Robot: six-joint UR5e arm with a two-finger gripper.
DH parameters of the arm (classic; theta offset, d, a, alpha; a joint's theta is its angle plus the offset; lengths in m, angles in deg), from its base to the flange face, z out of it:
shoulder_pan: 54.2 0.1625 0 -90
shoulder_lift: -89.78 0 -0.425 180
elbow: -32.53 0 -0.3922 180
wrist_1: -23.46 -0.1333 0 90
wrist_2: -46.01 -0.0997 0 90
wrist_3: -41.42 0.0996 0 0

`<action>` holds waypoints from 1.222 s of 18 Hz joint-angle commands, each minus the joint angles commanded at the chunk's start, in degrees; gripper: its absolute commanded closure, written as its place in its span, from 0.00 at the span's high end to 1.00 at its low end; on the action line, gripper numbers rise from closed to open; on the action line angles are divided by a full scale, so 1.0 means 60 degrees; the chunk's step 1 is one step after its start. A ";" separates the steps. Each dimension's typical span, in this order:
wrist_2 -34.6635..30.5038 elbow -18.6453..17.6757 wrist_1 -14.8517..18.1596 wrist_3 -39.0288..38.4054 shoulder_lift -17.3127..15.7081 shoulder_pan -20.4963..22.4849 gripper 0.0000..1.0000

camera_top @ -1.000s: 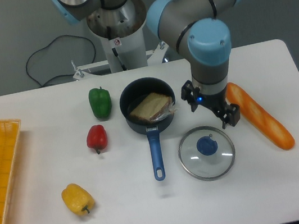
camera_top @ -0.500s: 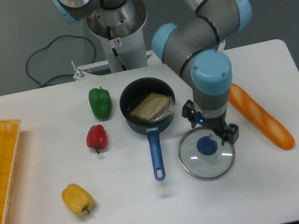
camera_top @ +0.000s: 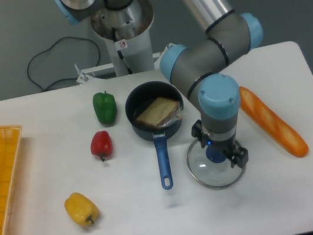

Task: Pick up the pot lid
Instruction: 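Close the gripper around the blue knob of the glass lid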

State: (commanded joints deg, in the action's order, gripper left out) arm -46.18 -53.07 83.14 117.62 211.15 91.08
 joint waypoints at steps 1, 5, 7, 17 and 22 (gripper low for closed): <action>0.0000 -0.0014 -0.0015 0.0015 0.0015 0.0000 1.00; 0.0000 0.0000 -0.0044 0.0029 0.0088 -0.0015 1.00; 0.0000 0.0044 -0.0059 0.0146 0.0117 0.0000 1.00; -0.0015 -0.0292 -0.0366 0.0850 0.0176 0.0146 1.00; 0.0000 -0.0571 -0.0352 0.0733 0.0088 0.0249 1.00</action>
State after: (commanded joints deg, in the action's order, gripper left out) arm -46.18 -56.50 81.03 122.02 211.68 92.58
